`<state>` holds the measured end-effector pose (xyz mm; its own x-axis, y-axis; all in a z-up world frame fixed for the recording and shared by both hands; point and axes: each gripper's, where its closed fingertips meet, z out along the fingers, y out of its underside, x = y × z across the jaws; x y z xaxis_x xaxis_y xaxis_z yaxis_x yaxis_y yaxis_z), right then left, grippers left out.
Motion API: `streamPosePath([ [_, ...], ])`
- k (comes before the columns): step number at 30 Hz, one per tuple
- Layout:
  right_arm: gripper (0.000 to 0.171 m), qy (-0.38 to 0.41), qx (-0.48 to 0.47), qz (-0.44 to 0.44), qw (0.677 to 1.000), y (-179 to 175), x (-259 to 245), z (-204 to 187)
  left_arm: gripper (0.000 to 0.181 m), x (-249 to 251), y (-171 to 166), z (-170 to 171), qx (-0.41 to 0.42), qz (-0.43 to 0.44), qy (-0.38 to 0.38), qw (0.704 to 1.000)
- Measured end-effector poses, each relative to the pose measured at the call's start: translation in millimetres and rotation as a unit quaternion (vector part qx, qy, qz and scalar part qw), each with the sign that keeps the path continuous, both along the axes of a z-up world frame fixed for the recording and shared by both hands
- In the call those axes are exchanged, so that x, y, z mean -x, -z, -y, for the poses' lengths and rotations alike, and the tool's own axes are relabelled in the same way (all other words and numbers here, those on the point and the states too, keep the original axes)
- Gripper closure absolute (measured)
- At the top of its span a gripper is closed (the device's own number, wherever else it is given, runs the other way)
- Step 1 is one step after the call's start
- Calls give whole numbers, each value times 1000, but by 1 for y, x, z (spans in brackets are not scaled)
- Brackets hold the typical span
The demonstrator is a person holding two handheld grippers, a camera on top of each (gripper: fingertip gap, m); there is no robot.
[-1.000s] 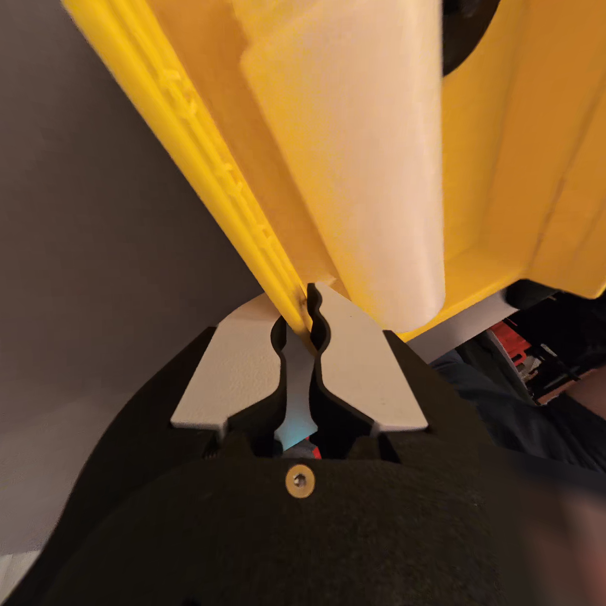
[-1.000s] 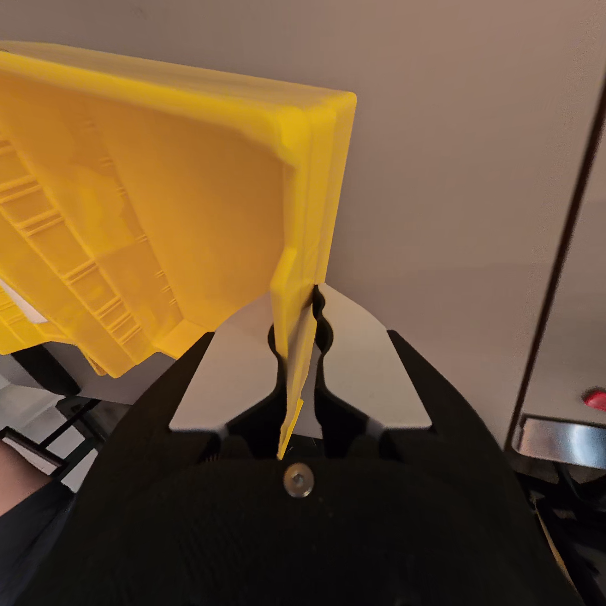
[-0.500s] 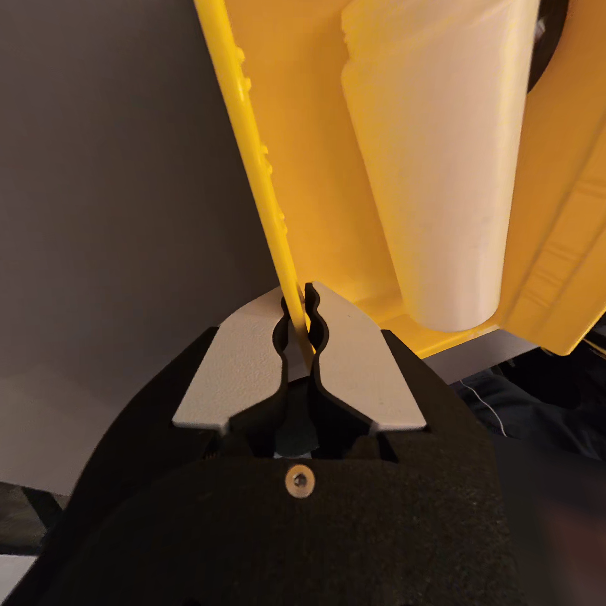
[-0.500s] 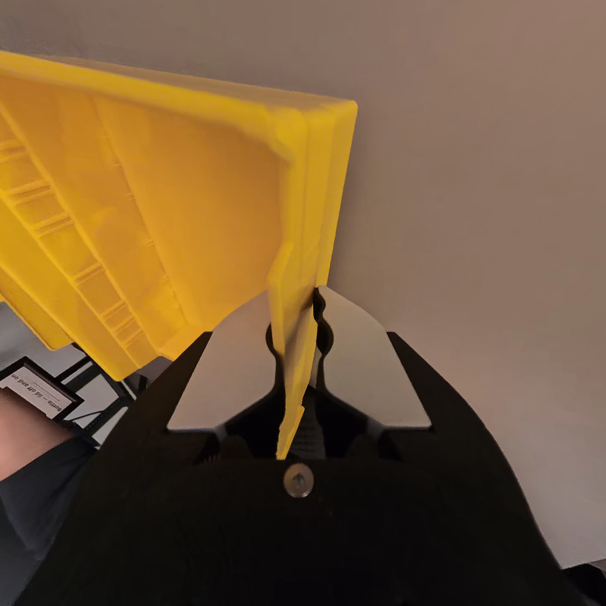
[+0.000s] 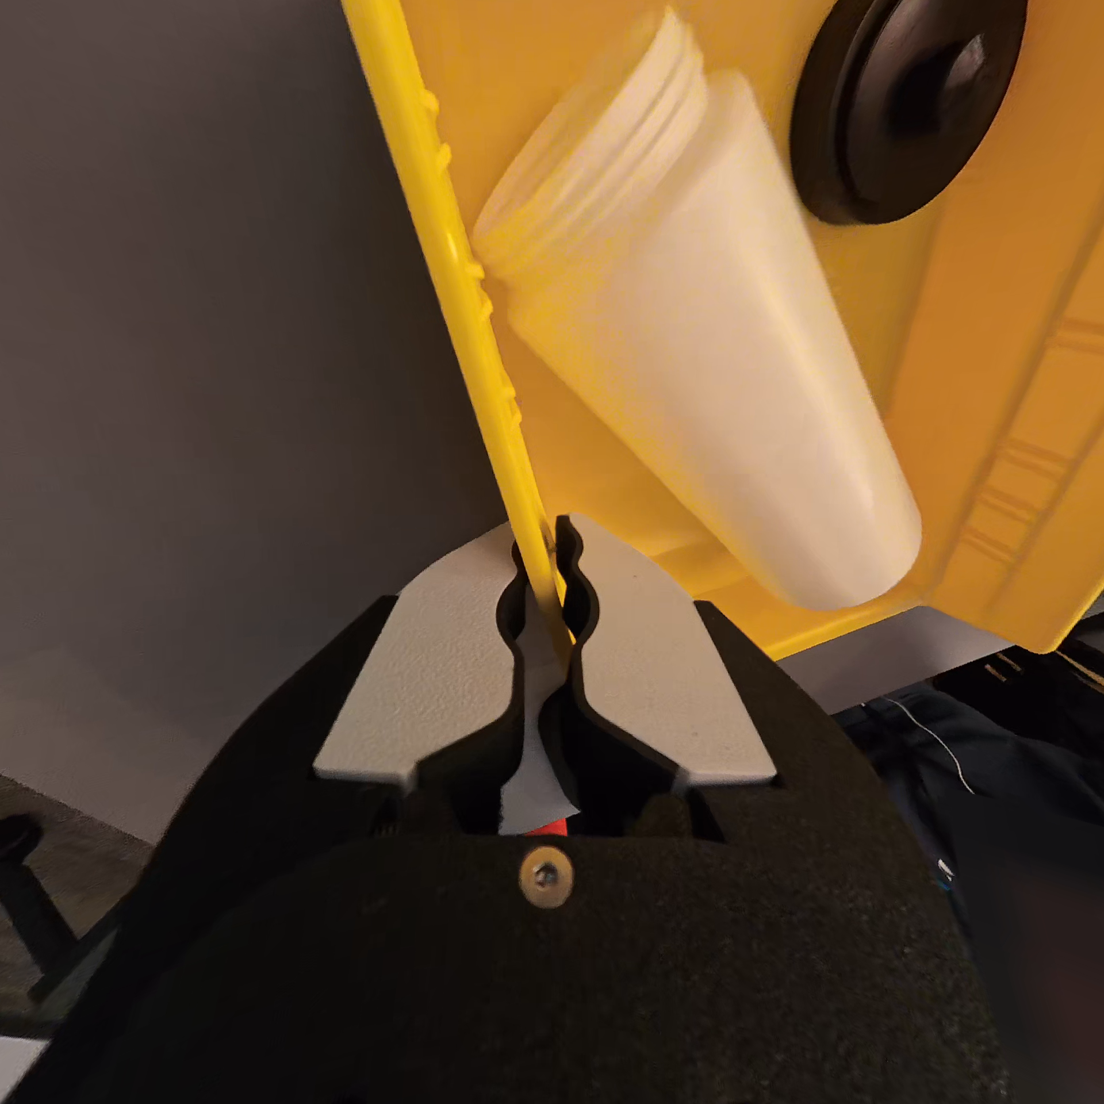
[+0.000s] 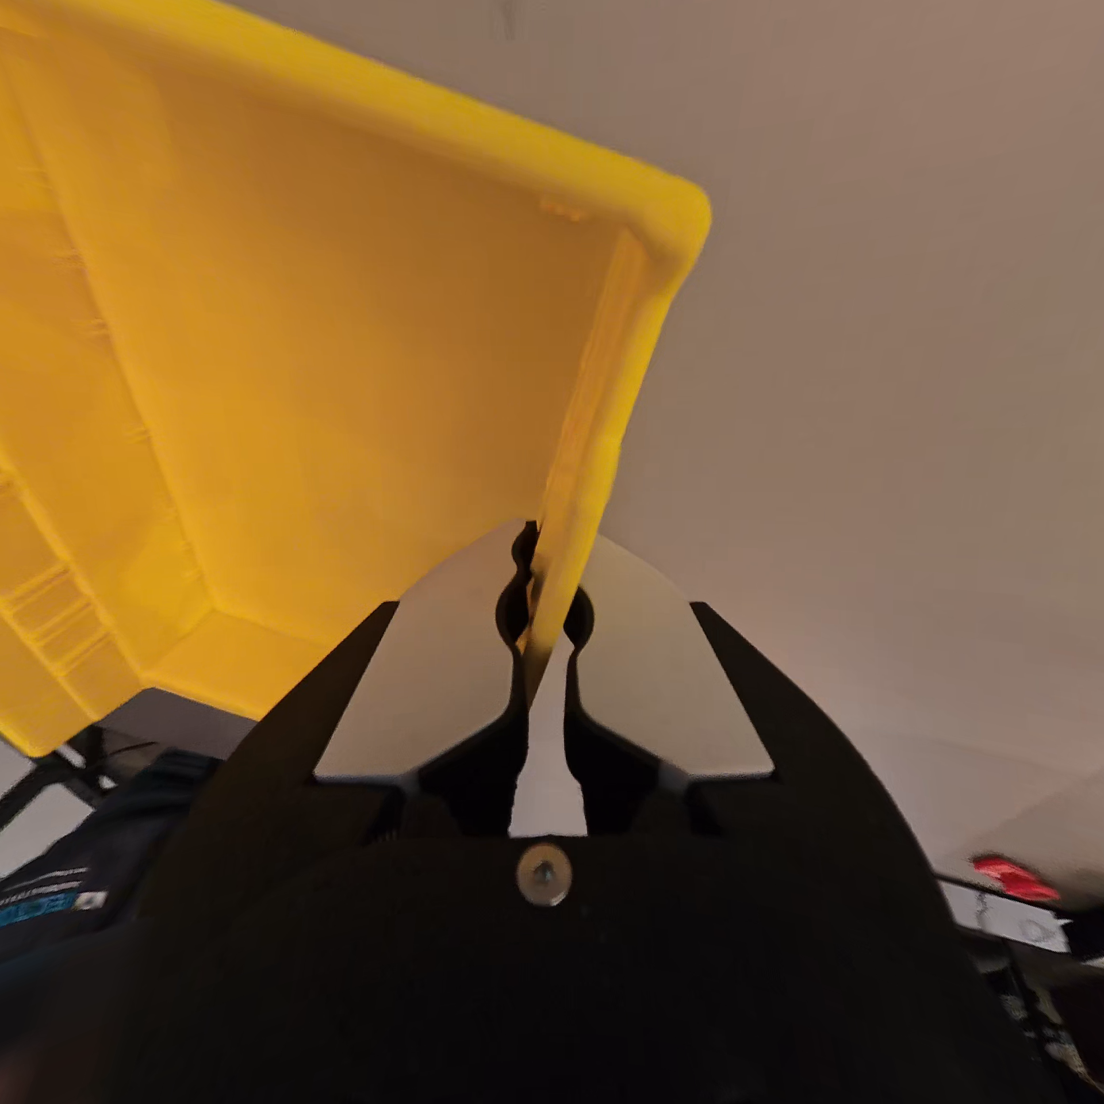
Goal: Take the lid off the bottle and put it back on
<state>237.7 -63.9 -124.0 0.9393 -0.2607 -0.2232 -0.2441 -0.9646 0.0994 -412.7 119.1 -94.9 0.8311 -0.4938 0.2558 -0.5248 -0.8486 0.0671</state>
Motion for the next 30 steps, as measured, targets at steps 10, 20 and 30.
streamPosePath([
  [10,163,-40,-2,42,998,1,-9,5,174,23,0,-6,-11,-2,-23,1000],
  [20,145,-79,-69,73,992,-11,-5,0,175,57,-1,-20,-46,-6,-61,997],
  [30,141,-34,-370,162,914,-126,5,-31,161,48,-42,-42,-143,141,-106,974],
])
